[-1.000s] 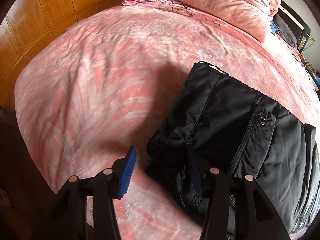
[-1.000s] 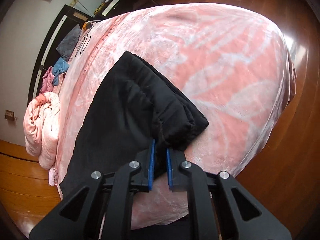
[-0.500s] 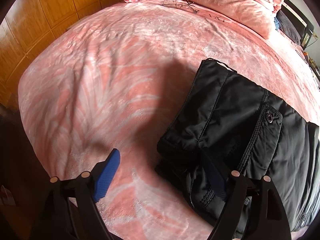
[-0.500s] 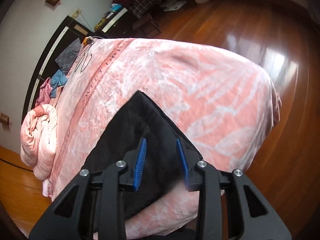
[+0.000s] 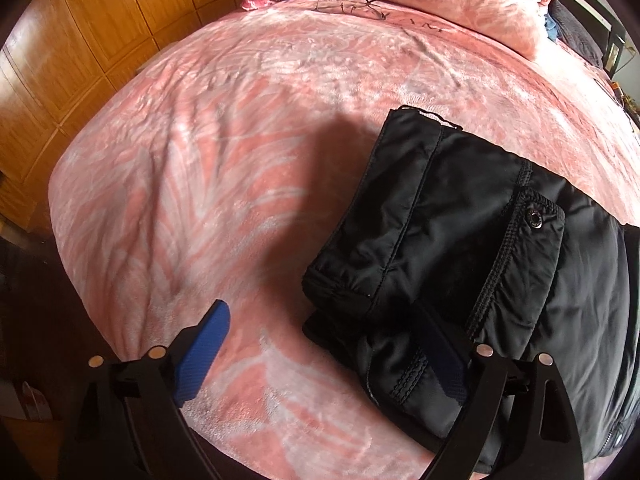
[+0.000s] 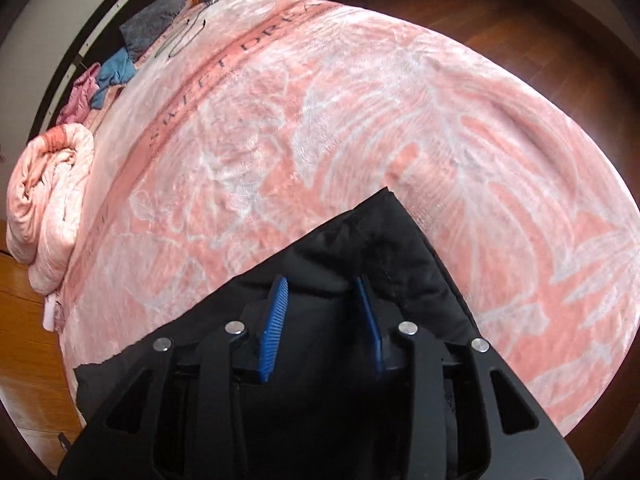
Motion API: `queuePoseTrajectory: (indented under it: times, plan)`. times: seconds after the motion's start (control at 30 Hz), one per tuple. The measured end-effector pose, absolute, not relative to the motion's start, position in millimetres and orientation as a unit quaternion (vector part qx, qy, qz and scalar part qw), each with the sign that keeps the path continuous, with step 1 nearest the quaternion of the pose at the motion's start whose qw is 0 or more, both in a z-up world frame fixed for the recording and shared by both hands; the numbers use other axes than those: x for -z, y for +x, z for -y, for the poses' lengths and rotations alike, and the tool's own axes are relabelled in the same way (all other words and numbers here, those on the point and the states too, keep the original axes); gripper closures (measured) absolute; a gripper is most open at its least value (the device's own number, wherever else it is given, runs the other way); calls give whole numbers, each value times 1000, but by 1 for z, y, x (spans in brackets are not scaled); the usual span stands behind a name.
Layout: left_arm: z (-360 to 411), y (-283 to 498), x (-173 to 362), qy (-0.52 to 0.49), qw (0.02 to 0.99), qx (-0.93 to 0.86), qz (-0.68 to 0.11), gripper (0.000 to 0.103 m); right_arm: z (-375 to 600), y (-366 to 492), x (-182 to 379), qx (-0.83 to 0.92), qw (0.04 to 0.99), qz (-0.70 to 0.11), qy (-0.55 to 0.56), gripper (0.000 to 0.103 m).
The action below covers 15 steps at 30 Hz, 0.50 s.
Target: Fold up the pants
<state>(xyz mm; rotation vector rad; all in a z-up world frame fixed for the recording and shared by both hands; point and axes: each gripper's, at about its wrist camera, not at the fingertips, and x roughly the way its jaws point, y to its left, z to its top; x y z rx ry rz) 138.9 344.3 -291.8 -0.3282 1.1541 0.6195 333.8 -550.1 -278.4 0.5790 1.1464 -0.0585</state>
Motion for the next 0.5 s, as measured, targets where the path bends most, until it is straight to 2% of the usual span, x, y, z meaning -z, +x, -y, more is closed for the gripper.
queuePoseTrajectory:
  times: [0.03,0.07,0.23,0.37,0.4,0.43,0.47,0.5]
  plan:
    - [-341,137,288,-141,784,-286,-532,11,555,324,269,19,808,-516,283,51]
    - [-338,135,284,-128,789,-288,-528,11,558,311,259,9,815,-502,288,49]
    - [-315,118,252,-110,829,-274,-474,11,565,228,233,-21,826,-474,306,49]
    - [-294,123,242,-105,853,-227,-459,4,565,194,256,-21,804,-492,334,47]
    - [-290,128,245,-101,850,-218,-468,4,567,195,269,-15,794,-506,336,50]
    - [-287,134,251,-96,844,-211,-483,4,569,194,279,-7,788,-515,338,63]
    - [-284,138,257,-94,838,-207,-496,4,572,192,281,0,786,-514,343,62]
    - [-283,140,263,-97,832,-202,-508,4,576,187,275,0,791,-499,354,57]
